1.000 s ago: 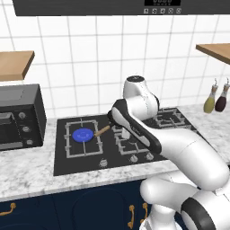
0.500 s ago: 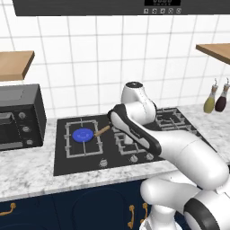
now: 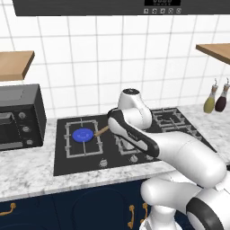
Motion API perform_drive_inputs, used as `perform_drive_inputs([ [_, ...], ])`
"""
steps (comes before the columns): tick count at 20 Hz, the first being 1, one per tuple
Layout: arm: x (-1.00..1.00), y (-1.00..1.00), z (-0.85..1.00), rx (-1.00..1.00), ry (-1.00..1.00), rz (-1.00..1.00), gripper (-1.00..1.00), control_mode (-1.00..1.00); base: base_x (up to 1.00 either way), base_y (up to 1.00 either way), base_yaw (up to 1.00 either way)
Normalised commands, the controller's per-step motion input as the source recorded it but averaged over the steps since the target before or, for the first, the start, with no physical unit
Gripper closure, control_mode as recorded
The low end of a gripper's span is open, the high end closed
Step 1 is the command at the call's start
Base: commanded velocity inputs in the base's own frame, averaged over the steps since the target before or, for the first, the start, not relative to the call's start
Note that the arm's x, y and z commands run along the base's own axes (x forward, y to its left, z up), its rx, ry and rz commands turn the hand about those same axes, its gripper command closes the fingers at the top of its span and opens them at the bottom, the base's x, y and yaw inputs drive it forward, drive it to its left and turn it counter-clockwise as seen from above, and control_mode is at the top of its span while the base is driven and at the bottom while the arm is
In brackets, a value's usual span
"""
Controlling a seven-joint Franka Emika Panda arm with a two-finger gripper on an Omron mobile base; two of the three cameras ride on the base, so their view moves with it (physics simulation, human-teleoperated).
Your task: Turn off the left burner of the stove.
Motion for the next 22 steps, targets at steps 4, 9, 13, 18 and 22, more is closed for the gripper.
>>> perform_drive_inputs([
  [4,0.00,0.27,-0.16,-0.03,0.01,0.28,-1.00,-1.00,0.00,0.00,0.00],
  [9,0.00,0.27,-0.13,-0.03,0.01,0.28,-1.00,-1.00,0.00,0.00,0.00],
  [13,0.00,0.25,-0.11,-0.03,0.00,0.27,-1.00,-1.00,0.00,0.00,0.00],
  [18,-0.02,0.18,-0.11,-0.02,0.00,0.25,-1.00,-1.00,0.00,0.00,0.00],
  [22,-0.13,0.02,-0.08,0.00,0.00,0.18,-1.00,-1.00,0.00,0.00,0.00],
])
